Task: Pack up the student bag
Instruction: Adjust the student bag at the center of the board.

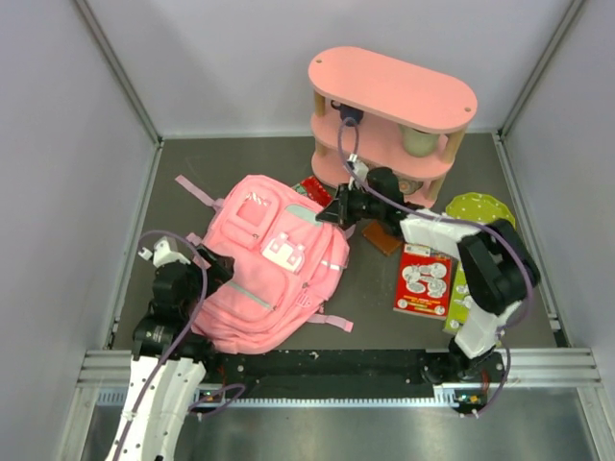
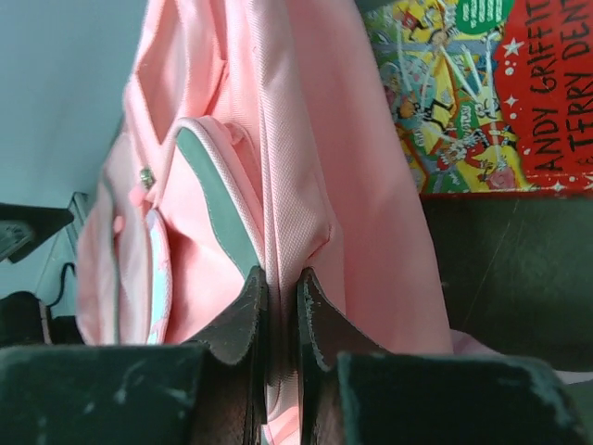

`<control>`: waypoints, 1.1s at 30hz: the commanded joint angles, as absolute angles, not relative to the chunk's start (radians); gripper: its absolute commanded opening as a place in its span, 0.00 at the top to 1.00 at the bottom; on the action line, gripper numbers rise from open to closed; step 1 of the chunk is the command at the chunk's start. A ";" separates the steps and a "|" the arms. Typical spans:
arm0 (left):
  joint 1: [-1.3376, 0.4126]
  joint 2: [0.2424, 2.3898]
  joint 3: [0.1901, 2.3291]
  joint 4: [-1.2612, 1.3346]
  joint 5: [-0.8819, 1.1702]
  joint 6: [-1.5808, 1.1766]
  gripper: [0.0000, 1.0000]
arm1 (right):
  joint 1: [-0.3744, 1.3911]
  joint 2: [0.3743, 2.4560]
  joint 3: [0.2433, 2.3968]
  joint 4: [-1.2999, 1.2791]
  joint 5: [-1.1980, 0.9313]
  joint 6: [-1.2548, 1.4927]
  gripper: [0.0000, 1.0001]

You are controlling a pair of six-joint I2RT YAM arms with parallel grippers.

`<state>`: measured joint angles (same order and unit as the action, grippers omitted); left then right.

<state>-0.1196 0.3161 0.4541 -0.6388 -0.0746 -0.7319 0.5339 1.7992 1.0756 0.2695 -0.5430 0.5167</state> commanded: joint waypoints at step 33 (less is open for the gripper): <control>-0.583 0.486 0.545 -0.480 -0.118 -0.610 0.03 | 0.629 0.999 0.327 0.328 0.414 1.030 0.46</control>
<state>-0.4797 0.4442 0.5457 -0.5159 0.0376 -0.5804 0.6407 1.0138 0.2955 0.2779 0.3088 1.0809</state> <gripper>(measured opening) 0.971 0.243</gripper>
